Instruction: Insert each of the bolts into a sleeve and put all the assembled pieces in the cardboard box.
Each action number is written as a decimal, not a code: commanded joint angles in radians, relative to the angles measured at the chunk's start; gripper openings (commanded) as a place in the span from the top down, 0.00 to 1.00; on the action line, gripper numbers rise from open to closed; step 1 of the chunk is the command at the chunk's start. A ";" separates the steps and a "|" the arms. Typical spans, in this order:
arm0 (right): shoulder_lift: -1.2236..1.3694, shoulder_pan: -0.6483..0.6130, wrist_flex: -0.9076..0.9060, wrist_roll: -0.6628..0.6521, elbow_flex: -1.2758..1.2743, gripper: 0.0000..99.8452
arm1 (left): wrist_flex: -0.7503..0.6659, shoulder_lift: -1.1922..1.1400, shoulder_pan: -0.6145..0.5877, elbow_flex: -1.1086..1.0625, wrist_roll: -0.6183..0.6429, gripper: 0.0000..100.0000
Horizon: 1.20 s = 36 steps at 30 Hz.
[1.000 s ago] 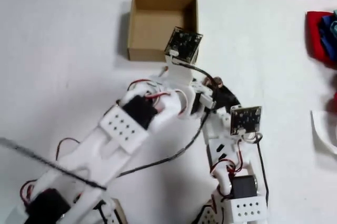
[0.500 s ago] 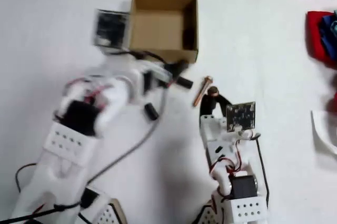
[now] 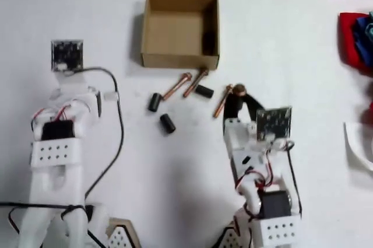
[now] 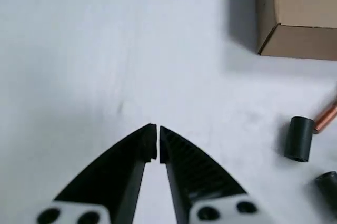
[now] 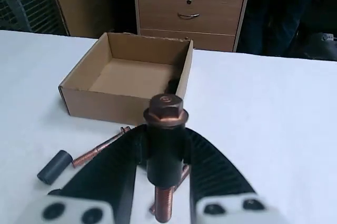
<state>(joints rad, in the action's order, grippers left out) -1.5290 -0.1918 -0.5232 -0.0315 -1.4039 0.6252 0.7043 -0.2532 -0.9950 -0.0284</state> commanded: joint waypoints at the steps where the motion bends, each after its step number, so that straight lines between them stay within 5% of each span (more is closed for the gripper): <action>1: 0.381 0.002 0.042 -0.005 0.353 0.98 | -0.163 0.023 -0.008 -0.102 0.011 0.97; 8: 1.331 -0.002 -0.214 0.104 1.378 0.98 | -0.315 0.023 -0.008 -0.225 0.006 0.97; 15: 2.210 -0.030 -0.590 0.187 2.616 0.98 | -0.276 0.021 -0.012 -0.228 0.006 0.97; 19: 2.575 -0.067 -0.667 0.158 3.084 0.98 | -0.272 0.023 -0.014 -0.234 0.006 0.94; 36: 2.644 -0.090 -0.472 0.155 2.877 0.98 | -0.365 0.029 -0.012 -0.298 0.005 0.94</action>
<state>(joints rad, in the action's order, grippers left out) 1.1285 -0.2731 -1.0234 0.1343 1.4868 0.2785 0.7073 -0.2562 -1.2942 -0.0269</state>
